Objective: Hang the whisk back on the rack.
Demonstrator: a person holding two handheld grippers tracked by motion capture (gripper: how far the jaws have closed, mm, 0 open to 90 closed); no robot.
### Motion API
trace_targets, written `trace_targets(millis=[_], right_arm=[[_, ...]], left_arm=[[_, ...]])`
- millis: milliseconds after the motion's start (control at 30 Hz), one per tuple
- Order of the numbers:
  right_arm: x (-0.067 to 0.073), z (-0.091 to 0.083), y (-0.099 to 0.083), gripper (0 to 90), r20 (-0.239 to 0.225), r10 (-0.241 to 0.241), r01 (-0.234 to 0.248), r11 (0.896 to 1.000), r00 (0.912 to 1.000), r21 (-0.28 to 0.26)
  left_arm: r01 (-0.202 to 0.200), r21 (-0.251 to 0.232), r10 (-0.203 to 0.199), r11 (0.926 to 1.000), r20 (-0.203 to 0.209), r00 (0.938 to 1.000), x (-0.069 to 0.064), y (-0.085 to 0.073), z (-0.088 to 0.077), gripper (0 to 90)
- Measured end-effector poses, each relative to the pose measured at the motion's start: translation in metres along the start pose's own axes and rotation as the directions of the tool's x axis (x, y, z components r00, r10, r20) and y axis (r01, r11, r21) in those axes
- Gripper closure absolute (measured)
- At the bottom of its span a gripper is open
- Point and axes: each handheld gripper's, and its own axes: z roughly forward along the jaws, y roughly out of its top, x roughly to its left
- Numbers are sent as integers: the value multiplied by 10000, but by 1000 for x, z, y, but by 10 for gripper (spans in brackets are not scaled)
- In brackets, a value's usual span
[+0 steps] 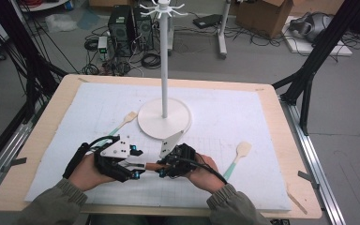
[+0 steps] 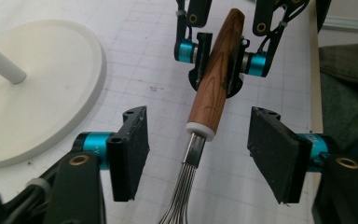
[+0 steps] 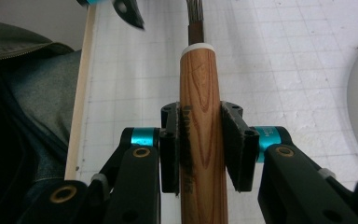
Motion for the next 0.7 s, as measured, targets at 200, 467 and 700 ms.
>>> trace_targets(millis=[200, 467, 700], right_arm=[[3, -1, 8, 703, 107, -186, 186, 9998, 9998, -5], [8, -1, 19, 704, 180, -528, 525, 9985, 9984, 172], [13, -1, 26, 703, 236, -828, 821, 9962, 9963, 276]], left_arm=[[-2, 225, 1, 9997, 47, 10000, -1, 0, 4, 447], [-74, 522, 77, 9986, -53, 10000, -2, 0, 6, 488], [-162, 846, 162, 9963, 11, 9999, -5, 2, 10, 547]])
